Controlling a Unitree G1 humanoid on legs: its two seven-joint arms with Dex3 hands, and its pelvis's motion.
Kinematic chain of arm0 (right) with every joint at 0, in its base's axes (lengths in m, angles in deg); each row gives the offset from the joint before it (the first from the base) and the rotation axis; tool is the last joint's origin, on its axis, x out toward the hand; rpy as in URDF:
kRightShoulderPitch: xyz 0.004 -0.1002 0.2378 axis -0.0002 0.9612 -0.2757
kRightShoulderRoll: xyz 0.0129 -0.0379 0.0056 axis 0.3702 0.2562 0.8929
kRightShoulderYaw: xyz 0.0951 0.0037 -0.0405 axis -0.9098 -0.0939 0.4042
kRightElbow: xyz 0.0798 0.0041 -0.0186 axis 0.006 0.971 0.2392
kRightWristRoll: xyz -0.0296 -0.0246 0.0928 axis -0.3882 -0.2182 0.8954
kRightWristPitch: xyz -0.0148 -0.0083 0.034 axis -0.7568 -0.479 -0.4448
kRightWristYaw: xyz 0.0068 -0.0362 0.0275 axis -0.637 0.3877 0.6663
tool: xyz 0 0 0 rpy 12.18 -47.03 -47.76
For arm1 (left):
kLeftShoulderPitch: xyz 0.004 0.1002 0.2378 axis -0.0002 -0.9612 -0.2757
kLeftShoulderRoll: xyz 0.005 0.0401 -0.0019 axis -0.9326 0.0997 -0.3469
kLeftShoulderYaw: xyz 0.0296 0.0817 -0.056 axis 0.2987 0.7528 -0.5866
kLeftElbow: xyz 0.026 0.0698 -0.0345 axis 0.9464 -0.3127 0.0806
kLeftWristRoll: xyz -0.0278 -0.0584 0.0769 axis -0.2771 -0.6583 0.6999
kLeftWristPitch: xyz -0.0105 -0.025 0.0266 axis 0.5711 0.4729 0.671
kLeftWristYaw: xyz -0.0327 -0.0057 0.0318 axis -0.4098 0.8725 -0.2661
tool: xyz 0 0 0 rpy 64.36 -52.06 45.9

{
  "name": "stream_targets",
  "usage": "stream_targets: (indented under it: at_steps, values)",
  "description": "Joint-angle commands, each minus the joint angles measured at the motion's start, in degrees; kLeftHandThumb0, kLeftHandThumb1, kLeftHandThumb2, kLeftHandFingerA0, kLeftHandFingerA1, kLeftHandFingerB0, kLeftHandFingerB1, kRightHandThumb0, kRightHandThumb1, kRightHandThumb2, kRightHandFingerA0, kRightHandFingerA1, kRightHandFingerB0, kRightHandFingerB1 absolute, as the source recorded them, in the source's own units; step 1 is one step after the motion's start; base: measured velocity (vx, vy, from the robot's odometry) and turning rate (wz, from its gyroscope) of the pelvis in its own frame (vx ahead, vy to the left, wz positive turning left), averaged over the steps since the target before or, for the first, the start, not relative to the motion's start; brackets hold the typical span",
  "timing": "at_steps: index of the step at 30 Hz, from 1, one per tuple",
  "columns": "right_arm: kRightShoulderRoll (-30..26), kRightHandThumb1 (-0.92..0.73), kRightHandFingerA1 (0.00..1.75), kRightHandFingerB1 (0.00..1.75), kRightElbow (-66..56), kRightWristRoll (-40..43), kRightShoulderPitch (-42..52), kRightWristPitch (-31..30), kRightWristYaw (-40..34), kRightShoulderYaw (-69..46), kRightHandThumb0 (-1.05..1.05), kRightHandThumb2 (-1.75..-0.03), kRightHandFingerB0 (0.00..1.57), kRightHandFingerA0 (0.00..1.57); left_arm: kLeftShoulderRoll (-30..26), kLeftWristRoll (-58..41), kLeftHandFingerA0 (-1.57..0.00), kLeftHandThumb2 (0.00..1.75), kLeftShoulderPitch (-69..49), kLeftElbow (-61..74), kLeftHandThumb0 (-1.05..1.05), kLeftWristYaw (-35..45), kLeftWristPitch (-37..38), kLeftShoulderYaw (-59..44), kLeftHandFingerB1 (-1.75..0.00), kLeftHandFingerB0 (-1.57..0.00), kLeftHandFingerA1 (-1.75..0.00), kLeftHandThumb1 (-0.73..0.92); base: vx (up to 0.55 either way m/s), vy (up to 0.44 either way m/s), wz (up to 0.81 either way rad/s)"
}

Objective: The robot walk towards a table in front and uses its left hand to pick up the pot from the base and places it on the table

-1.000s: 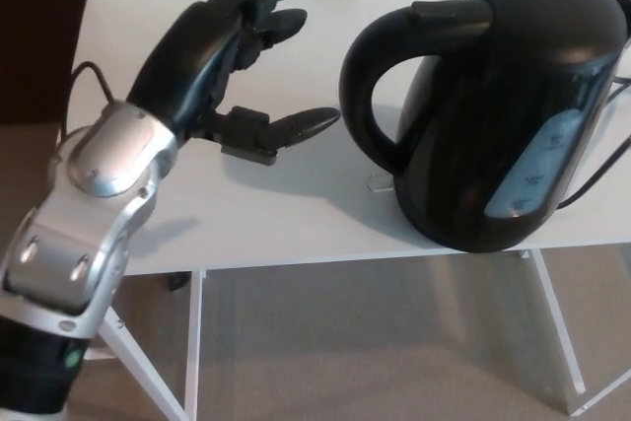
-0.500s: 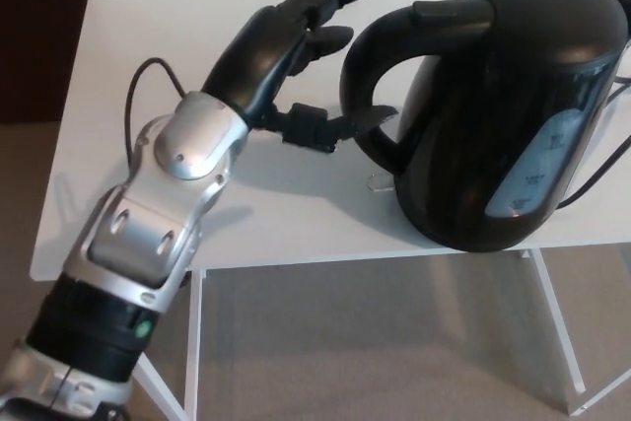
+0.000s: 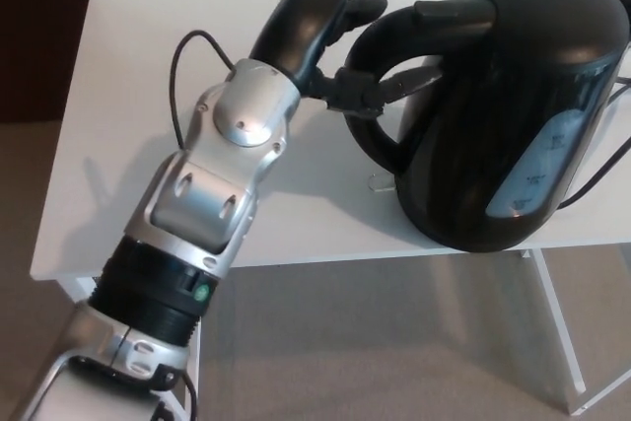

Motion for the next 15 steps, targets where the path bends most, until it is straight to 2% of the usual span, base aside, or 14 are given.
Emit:
stream_targets:
  at_steps: [1, 2, 3, 4, 5, 6, 7, 8, 11, 12, 15]
  values:
    - [-0.1, -0.53, 0.39, 0.36, -0.6, 0.1, 0.3, 0.6, -1.2, -0.2, -0.4, -0.56, 0.35, 0.54, 1.9, 2.9, -0.28, 0.67, 0.8, -1.9, -0.57, -2.0, -2.1, 0.0, -0.35, -0.14, -0.43, 0.38, 0.0, 0.0, 0.0]
    - [0.0, -0.53, 0.39, 0.36, -0.6, 0.0, 0.3, 0.6, -1.4, -0.1, -0.4, -0.56, 0.35, 0.54, 2.2, 3.2, -0.28, 0.67, 0.8, -2.6, -0.57, -2.4, -1.6, -0.1, -0.35, -0.14, -0.43, 0.38, 0.0, 0.0, 0.0]
    - [0.0, -0.44, 0.49, 0.44, -0.9, 0.0, 0.4, 0.5, -1.3, -0.2, -0.49, -0.72, 0.3, 0.48, 2.5, 3.4, -0.29, 0.67, 0.9, -3.2, -0.57, -2.6, -1.4, -0.2, -0.35, -0.15, -0.44, 0.38, 0.0, 0.0, 0.0]
    - [0.0, -0.44, 0.49, 0.44, -1.1, 0.1, 0.4, 0.5, -1.2, -0.2, -0.49, -0.72, 0.3, 0.48, 2.7, 3.5, -0.29, 0.67, 1.0, -3.5, -0.57, -2.8, -1.3, -0.2, -0.35, -0.15, -0.44, 0.38, 0.0, 0.0, 0.0]
    - [0.0, -0.54, 0.38, 0.35, -1.5, 0.2, 0.5, 0.2, -1.1, -0.2, -0.42, -0.56, 0.35, 0.55, 3.0, 3.7, -0.3, 0.67, 1.2, -4.3, -0.56, -2.9, -1.1, -0.5, -0.35, -0.15, -0.44, 0.38, 0.0, 0.0, 0.0]
    - [0.0, -0.54, 0.38, 0.35, -1.7, 0.2, 0.5, -0.1, -1.1, -0.2, -0.42, -0.56, 0.35, 0.55, 3.1, 3.7, -0.3, 0.67, 1.3, -4.6, -0.56, -3.0, -1.1, -0.6, -0.35, -0.15, -0.44, 0.38, 0.0, 0.0, 0.0]
    - [-0.1, -0.44, 0.49, 0.44, -2.1, 0.2, 0.6, -0.3, -1.1, -0.3, -0.49, -0.72, 0.29, 0.48, 3.2, 4.3, -0.31, 0.67, 1.8, -5.8, -0.55, -3.2, -1.6, -0.4, -0.35, -0.15, -0.44, 0.38, 0.0, 0.0, 0.0]
    - [-0.1, -0.44, 0.49, 0.44, -2.2, 0.2, 0.6, -0.3, -1.1, -0.3, -0.49, -0.72, 0.29, 0.48, 3.2, 4.5, -0.31, 0.67, 1.9, -6.1, -0.55, -3.2, -1.8, -0.4, -0.35, -0.15, -0.44, 0.38, 0.0, 0.0, 0.0]
    - [0.0, -0.44, 0.48, 0.44, -2.7, 0.1, 0.6, -0.5, -1.3, -0.2, -0.48, -0.72, 0.3, 0.47, 3.2, 5.1, -0.33, 0.66, 2.2, -8.0, -0.54, -3.8, -1.0, -0.4, -0.35, -0.15, -0.45, 0.38, 0.0, 0.0, 0.0]
    - [0.0, -0.54, 0.38, 0.35, -2.9, 0.1, 0.6, -0.8, -1.3, -0.2, -0.41, -0.56, 0.35, 0.54, 3.0, 5.1, -0.4, 0.54, 2.0, -8.7, -0.48, -3.5, -0.3, -0.3, -0.28, -0.2, -0.4, 0.43, 0.0, 0.0, 0.0]
    - [-0.1, -0.54, 0.38, 0.35, -3.2, 0.5, 0.7, -1.1, -0.6, -0.4, -0.43, -0.56, 0.35, 0.53, 3.0, 5.1, -0.43, 0.53, 1.8, -10.5, -0.44, -3.2, 0.3, -0.5, -0.28, -0.22, -0.42, 0.43, 0.0, 0.0, 0.0]
